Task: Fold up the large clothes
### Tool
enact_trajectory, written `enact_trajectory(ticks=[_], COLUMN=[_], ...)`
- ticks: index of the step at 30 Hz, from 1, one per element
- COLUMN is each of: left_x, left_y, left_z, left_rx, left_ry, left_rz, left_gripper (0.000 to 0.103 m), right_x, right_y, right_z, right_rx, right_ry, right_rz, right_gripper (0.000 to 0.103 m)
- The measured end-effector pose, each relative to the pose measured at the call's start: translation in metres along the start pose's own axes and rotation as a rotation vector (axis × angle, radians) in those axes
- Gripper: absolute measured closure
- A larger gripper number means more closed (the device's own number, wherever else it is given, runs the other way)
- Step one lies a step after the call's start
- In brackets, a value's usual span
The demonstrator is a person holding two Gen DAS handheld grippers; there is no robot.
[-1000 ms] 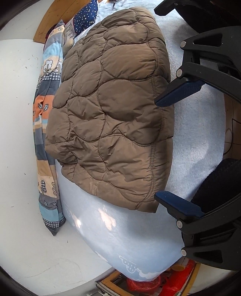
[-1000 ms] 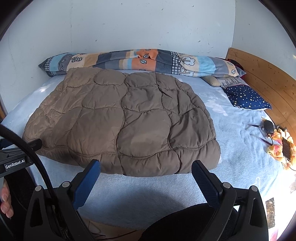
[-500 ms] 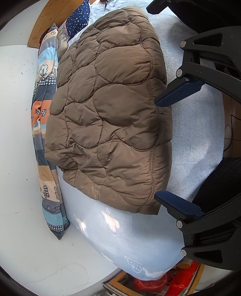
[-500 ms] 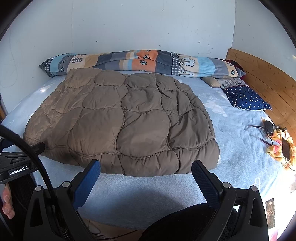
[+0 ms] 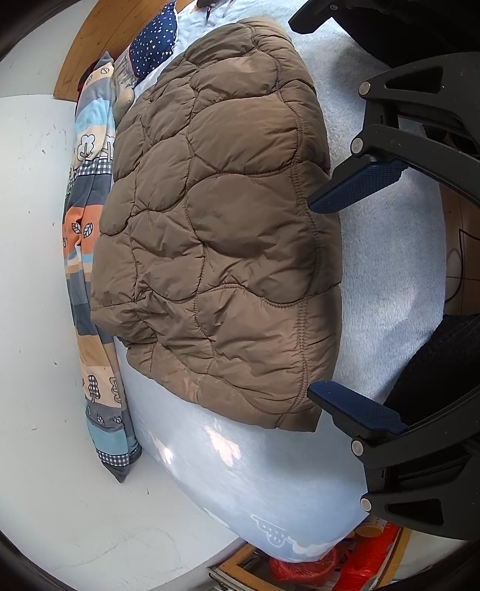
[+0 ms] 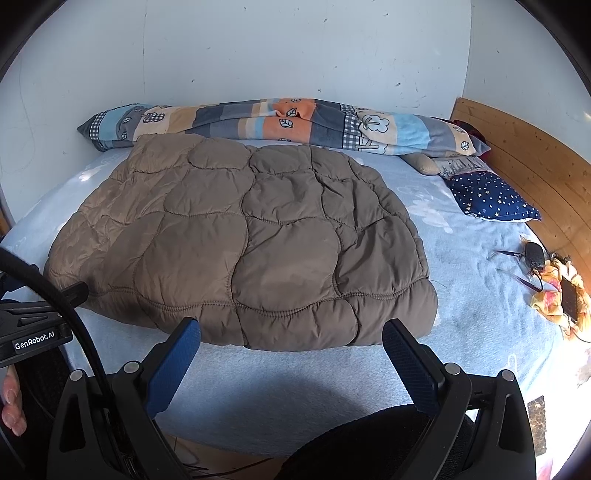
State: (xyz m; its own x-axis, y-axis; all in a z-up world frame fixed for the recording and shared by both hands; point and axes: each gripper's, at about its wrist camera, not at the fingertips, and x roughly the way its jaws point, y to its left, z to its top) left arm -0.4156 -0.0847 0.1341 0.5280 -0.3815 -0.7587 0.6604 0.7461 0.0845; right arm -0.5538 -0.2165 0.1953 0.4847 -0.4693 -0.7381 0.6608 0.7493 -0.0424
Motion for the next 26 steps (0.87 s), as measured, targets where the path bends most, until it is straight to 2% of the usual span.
enact_trajectory(ticks=[21, 26], left_x=[-0.001, 0.000], left_y=[-0.001, 0.009], left_z=[-0.001, 0.002], left_rx=[0.010, -0.004], left_ry=[-0.002, -0.002], left_rz=[-0.001, -0.026], left_gripper=[0.011, 0.011], right_x=[-0.003, -0.005], right_y=[-0.002, -0.004], right_z=[0.001, 0.001], right_rx=[0.000, 0.003], right_ry=[0.000, -0.003], right_rz=[-0.004, -0.012], right_gripper=[0.002, 0.002])
